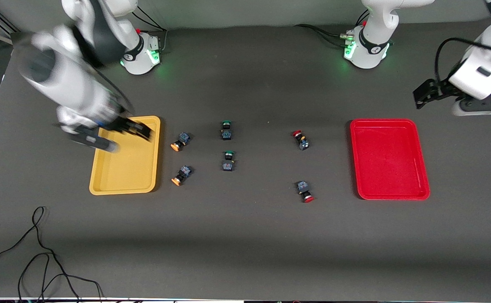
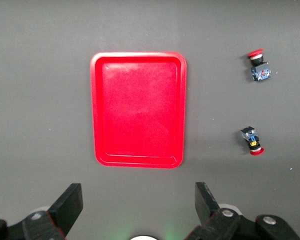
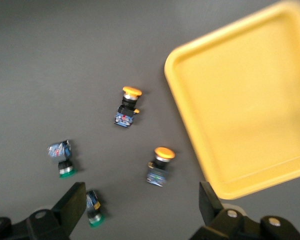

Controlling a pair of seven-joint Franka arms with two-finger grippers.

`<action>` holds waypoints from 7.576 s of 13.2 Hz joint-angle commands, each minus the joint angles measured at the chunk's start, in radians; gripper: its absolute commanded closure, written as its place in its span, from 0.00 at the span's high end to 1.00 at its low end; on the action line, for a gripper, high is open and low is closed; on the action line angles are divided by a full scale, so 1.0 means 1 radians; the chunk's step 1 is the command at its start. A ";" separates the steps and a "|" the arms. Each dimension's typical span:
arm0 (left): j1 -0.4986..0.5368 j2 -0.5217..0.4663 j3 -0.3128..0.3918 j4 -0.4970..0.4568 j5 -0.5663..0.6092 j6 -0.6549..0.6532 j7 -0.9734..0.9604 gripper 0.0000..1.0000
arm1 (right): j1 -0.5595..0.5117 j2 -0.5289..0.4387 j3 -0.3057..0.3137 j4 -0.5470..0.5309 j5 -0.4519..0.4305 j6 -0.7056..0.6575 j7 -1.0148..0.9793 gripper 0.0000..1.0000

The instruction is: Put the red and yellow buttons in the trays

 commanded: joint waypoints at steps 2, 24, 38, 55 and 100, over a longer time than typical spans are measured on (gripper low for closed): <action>-0.017 0.114 -0.093 -0.055 -0.008 0.108 -0.152 1.00 | -0.008 0.152 0.033 -0.185 0.017 0.316 0.164 1.00; -0.370 0.559 -0.112 -0.407 0.052 0.899 -0.765 0.00 | -0.028 0.184 -0.186 -0.109 0.015 0.082 -0.166 0.00; -0.164 -0.160 -0.026 -0.318 -0.066 -0.015 -0.187 0.00 | -0.012 0.548 -0.021 0.187 0.057 0.335 0.024 1.00; 0.037 0.390 0.083 -0.548 0.037 0.704 0.068 0.00 | -0.019 0.324 -0.228 0.107 0.060 0.073 -0.294 0.00; -0.206 0.445 -0.113 0.122 0.077 0.132 -0.550 0.00 | -0.077 -0.148 -0.212 0.331 -0.068 -0.399 -0.706 1.00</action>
